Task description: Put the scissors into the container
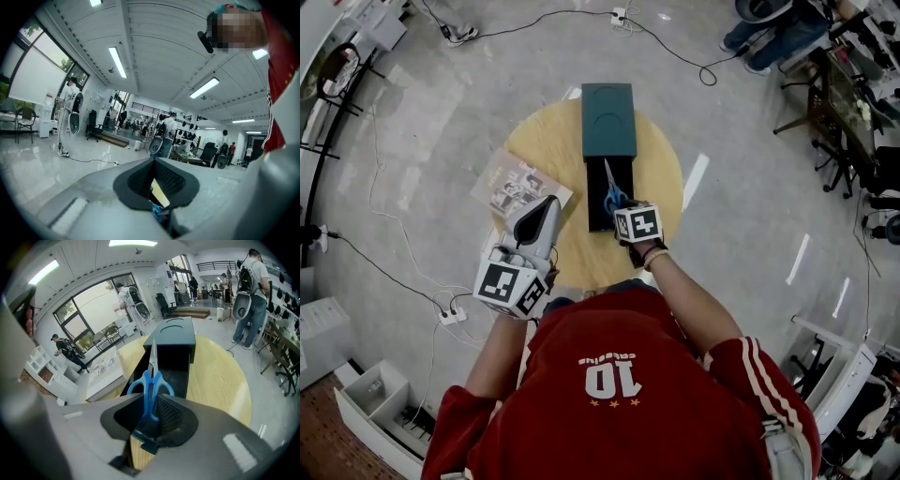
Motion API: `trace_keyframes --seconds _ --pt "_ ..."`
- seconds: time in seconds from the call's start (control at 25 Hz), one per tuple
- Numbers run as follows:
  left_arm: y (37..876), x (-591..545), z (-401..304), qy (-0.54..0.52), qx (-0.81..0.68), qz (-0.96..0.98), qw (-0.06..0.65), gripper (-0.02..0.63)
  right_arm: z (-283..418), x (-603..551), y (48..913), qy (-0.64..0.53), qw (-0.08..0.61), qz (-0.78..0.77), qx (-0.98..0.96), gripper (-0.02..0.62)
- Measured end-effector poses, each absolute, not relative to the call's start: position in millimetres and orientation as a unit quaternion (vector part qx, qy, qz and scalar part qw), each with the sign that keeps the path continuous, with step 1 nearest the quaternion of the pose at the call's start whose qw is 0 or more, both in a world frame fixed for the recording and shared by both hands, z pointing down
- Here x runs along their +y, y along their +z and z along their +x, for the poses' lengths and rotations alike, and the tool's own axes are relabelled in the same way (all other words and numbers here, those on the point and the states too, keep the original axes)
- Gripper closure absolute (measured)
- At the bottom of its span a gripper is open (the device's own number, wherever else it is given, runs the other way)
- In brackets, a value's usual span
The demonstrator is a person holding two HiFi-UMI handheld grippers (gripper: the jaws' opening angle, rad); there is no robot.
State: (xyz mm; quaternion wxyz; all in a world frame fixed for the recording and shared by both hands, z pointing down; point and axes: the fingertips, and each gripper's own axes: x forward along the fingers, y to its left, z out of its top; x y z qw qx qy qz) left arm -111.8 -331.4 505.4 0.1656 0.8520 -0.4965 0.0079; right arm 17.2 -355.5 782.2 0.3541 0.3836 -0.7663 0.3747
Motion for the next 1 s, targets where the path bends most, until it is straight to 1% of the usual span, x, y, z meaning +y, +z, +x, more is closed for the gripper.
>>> trace_keyframes --seconds 0.12,0.16,0.24,0.72,1.0 --pt "506.1 -330.3 -115.2 0.006 -0.5 0.85 0.168 0.604 17.1 -357.5 785.9 0.37 0.354 0.388 -0.767 0.495" --pt "505.6 -329.5 -116.0 0.006 -0.5 0.85 0.167 0.604 16.5 -358.0 785.6 0.37 0.35 0.389 -0.768 0.472" --pt "504.7 -327.7 -117.3 0.008 -0.498 0.851 0.163 0.604 14.9 -359.2 782.2 0.368 0.342 0.39 -0.772 0.458" --pt "491.5 -313.6 -118.9 -0.001 -0.497 0.855 0.148 0.604 24.7 -361.0 741.6 0.327 0.305 0.412 -0.794 0.46" --pt "477.9 -301.3 -125.9 -0.004 -0.497 0.857 0.134 0.604 34.9 -352.3 697.3 0.286 0.284 0.431 -0.808 0.466"
